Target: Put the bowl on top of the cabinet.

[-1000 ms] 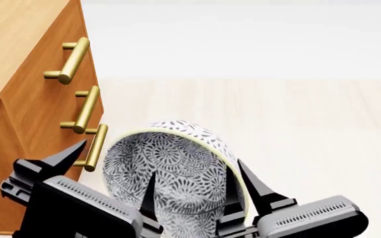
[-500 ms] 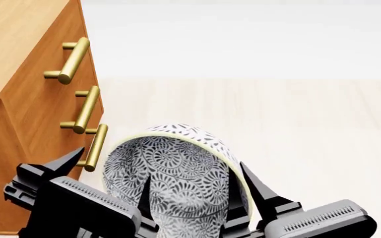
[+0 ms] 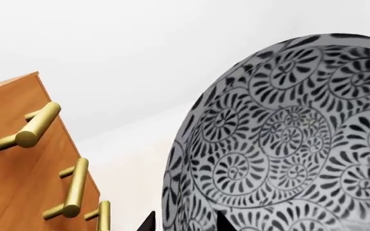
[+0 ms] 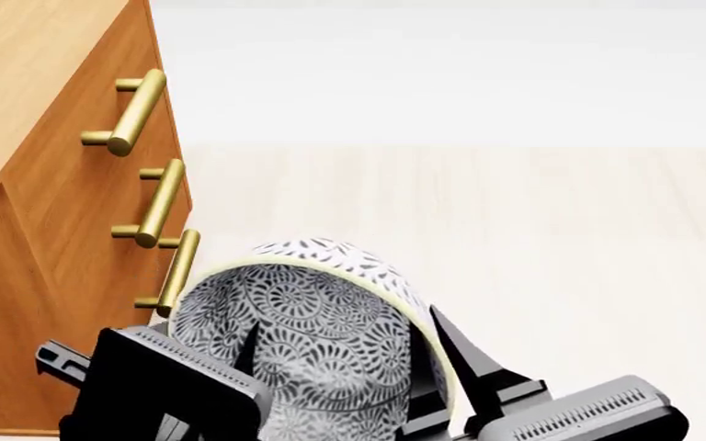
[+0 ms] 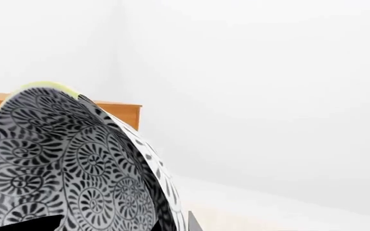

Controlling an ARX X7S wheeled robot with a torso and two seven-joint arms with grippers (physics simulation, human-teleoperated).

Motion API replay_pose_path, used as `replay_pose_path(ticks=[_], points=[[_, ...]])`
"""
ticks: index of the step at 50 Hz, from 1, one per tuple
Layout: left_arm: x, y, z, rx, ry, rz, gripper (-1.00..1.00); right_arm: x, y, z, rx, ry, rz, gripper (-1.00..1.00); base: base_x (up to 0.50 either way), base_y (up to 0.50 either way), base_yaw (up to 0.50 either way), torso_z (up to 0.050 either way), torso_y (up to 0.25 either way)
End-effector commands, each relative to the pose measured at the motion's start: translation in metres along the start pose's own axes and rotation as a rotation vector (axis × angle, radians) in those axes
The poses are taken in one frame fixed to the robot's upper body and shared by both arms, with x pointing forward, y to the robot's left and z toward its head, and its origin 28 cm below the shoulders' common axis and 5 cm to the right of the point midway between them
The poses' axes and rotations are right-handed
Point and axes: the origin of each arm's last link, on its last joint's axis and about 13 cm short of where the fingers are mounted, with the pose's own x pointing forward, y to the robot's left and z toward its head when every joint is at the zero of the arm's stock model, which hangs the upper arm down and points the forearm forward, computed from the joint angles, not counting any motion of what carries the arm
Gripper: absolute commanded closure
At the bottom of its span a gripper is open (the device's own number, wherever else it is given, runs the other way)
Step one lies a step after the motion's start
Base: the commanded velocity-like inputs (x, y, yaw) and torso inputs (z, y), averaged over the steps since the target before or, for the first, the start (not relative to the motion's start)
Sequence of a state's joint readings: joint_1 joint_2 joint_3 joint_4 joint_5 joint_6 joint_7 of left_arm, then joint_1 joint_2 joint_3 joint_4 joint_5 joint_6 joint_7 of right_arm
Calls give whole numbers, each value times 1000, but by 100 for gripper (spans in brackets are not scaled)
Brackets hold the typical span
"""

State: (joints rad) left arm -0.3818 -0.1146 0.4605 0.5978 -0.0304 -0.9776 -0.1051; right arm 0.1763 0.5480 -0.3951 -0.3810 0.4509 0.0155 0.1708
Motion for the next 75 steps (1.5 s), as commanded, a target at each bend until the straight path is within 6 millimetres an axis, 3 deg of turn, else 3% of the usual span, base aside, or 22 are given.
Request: replay_pose_path(ticks=[1,24,25,64,75], points=[[1,6,-3,19,10,64,100,0,-3,1,-14,-10,-20,100,0,0,0,0,0],[-1,0,4,102,57,79,100,1,-4,0,-10,2,-51,100,0,0,0,0,0],[-1,0,5,93,58,78,100,1,-5,0,-6,3,-52,-100,0,0,0,0,0],[12,1,14,102,71,72,100,-3,-7,-10,-61,96,-59,-100,0,0,0,0,0],[26,4,37,173,67,78,100,-10,-12,-13,-31,80,-89,-100,0,0,0,0,1]])
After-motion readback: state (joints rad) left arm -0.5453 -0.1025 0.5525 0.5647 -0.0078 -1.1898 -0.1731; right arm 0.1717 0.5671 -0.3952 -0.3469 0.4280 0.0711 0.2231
